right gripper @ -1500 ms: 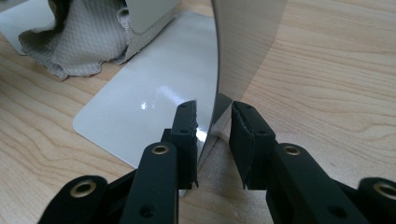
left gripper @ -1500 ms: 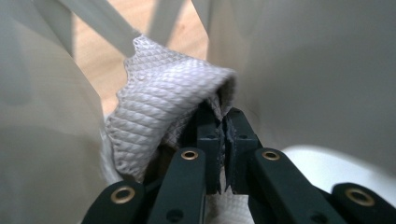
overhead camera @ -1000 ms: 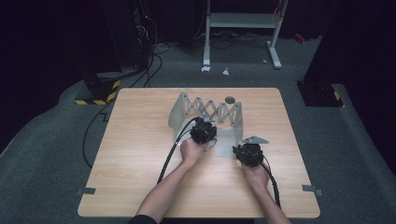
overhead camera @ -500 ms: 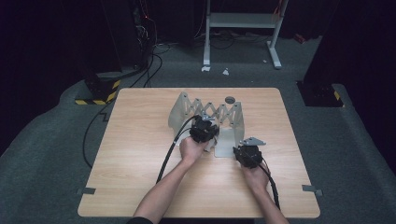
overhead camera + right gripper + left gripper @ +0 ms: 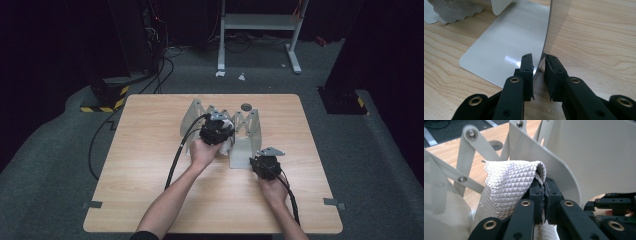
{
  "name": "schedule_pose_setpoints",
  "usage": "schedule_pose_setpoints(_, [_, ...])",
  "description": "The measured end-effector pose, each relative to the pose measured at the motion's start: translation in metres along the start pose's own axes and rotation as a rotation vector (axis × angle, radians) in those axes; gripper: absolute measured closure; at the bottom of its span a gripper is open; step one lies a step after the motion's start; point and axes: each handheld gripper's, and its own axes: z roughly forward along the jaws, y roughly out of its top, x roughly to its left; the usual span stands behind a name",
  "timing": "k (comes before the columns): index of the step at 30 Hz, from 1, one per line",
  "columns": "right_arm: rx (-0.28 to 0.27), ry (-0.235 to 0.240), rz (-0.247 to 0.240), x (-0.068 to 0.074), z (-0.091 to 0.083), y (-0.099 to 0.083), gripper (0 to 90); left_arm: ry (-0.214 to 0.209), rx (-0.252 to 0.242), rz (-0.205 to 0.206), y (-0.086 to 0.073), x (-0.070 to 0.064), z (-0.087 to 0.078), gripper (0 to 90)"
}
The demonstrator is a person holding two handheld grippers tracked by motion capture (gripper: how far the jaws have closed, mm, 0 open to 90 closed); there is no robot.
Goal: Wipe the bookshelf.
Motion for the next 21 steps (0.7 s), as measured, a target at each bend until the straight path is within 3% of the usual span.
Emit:
schedule_pose_setpoints(6, [0.002, 0.008, 0.008, -0.001, 0.0, 0.0, 77.1, -0.021, -0.025, -0.018, 0.011, 0.001, -0.008, 86.0])
schedule_pose_setpoints(21, [0.002, 0.017, 0.006, -0.001, 0.0, 0.0, 76.8, -0.041, -0.084, -0.011, 0.031, -0.006, -0.029, 85.9])
